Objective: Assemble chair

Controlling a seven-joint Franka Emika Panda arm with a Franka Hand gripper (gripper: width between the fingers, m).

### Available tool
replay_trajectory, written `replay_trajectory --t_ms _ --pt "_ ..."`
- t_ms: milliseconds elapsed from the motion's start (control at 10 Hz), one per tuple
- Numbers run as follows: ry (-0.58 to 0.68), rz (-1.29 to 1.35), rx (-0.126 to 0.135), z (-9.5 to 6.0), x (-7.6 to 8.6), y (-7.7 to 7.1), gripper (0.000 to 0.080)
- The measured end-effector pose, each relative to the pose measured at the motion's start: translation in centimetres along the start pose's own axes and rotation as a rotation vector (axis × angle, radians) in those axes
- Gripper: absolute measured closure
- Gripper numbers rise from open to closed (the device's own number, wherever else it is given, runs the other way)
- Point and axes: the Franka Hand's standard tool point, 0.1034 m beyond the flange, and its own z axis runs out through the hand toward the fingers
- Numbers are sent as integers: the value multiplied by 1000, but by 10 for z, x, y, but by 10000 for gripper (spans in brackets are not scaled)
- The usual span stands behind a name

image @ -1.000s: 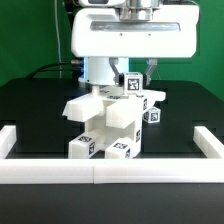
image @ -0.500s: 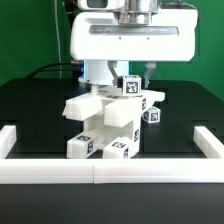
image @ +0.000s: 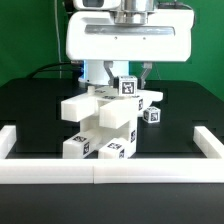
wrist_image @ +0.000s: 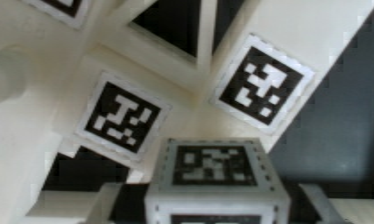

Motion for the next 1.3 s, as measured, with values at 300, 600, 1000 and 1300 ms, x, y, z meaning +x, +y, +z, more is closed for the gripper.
replay_trajectory --t_ms 300,600,1000,1300 --pt "0 0 0 0 0 0 512" --pt "0 35 0 0 0 0 512" --pt "1 319 3 0 0 -1 512" --pt "1 490 5 0 0 -1 512"
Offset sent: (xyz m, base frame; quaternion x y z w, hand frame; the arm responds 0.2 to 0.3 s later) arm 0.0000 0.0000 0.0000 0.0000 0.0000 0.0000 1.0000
